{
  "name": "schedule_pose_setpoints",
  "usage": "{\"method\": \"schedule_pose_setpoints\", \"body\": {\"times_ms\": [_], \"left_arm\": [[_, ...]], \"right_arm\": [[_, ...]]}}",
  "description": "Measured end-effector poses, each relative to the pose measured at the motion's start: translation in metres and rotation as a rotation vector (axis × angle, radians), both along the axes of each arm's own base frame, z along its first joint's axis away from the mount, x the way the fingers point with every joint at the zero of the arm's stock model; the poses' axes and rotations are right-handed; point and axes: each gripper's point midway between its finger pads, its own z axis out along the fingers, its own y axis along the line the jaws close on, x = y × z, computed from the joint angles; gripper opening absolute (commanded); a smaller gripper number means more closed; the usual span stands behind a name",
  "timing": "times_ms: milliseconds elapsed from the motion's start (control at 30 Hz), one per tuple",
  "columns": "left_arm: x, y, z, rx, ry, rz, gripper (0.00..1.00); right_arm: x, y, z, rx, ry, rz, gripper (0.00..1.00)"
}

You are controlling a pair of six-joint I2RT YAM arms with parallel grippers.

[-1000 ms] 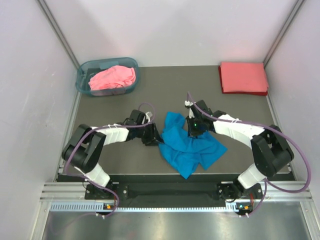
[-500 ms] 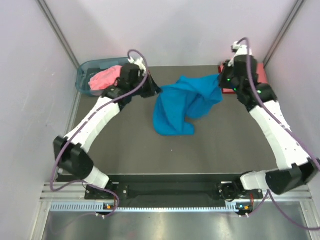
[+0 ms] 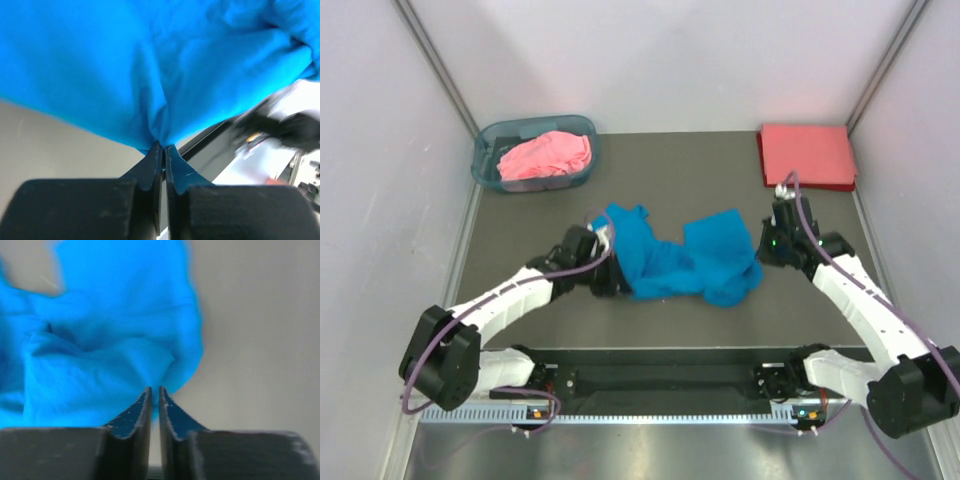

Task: Fold and stack the t-shirts
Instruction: Flatten the tshirt out

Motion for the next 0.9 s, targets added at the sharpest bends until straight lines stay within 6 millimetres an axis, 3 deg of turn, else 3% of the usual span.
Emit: {"method": "schedule_pose_setpoints", "body": {"times_ms": [33, 100, 133, 200, 267, 367, 500, 600, 733, 833, 900], "left_arm": [[-0.017, 0.006, -0.024, 0.030, 0.065, -0.004, 0.23], [-0.041, 0.020, -0.056, 0.073, 0.166, 0.010, 0.42], [-0.049, 0.025, -0.065, 0.088, 0.195, 0.018, 0.45], [-0.051, 0.028, -0.066, 0.096, 0.206, 0.036, 0.49], [-0.039, 0.027, -0.055, 0.088, 0.161, 0.058, 0.52], [-0.007, 0.024, -0.030, 0.064, 0.088, 0.105, 0.52], [0.053, 0.031, 0.001, 0.060, 0.003, 0.198, 0.52], [0.095, 0.038, 0.012, 0.075, -0.028, 0.255, 0.53], [0.150, 0.039, 0.010, 0.104, -0.035, 0.298, 0.53], [0.186, 0.027, 0.000, 0.133, -0.020, 0.284, 0.57], [0.203, 0.024, -0.012, 0.174, -0.005, 0.280, 0.58]], "right_arm": [[-0.009, -0.004, -0.017, -0.008, 0.038, -0.009, 0.23], [-0.033, -0.015, -0.053, -0.017, 0.134, -0.045, 0.30], [-0.042, -0.018, -0.063, -0.018, 0.164, -0.054, 0.36], [-0.052, -0.018, -0.071, -0.006, 0.201, -0.055, 0.39], [-0.048, -0.011, -0.064, 0.023, 0.184, -0.035, 0.40], [-0.028, 0.003, -0.036, 0.077, 0.108, 0.009, 0.41], [0.004, 0.034, -0.010, 0.138, 0.013, 0.105, 0.42], [0.008, 0.074, -0.025, 0.120, 0.047, 0.226, 0.41], [-0.012, 0.115, -0.054, 0.070, 0.084, 0.357, 0.42], [-0.030, 0.121, -0.070, 0.060, 0.098, 0.398, 0.45], [-0.036, 0.115, -0.080, 0.042, 0.113, 0.389, 0.45]]}}
